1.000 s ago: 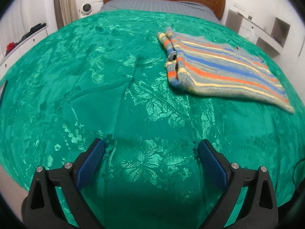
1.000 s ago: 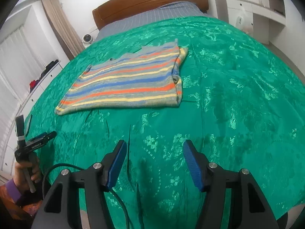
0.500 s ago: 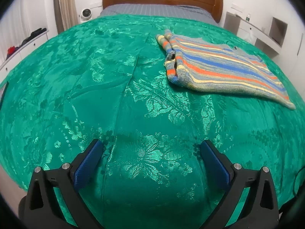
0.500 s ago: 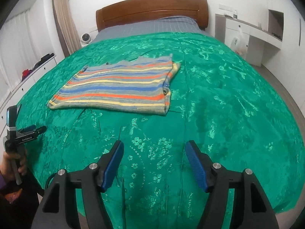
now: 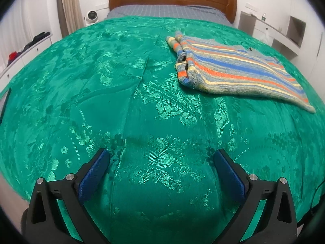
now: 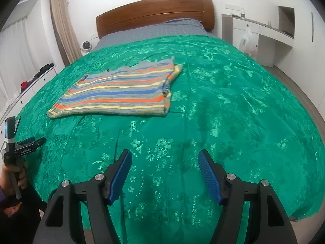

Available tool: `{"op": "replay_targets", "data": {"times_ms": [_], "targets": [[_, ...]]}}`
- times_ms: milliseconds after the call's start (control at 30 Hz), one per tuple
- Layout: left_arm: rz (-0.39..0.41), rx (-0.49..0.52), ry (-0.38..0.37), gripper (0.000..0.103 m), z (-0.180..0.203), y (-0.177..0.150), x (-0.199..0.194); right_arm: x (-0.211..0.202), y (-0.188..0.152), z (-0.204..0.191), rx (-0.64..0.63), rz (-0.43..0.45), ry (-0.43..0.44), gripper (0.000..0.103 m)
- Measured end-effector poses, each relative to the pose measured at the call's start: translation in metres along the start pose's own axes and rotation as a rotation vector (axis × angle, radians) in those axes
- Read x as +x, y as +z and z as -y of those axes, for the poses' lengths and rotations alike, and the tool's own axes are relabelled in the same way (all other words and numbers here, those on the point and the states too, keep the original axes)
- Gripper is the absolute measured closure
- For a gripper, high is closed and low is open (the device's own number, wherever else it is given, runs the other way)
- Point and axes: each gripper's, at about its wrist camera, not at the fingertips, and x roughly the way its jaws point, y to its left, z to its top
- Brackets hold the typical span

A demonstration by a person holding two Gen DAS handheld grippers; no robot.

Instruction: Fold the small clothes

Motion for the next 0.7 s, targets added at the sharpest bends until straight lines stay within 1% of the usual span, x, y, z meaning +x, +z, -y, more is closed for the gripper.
{"op": "replay_targets", "data": {"times_ms": [200,700], "targets": [[0.003,0.001,0.002,0.0,0.0,0.0,0.0,0.0,-0.004,0.008,0.034,-0.012,-0.003,0.036],[0.007,0.011,0.006,0.0,0.0,0.0,-0.001,0.005,-0.007,-0.007,-0.008,-0.028,-0.003,0.036]]}}
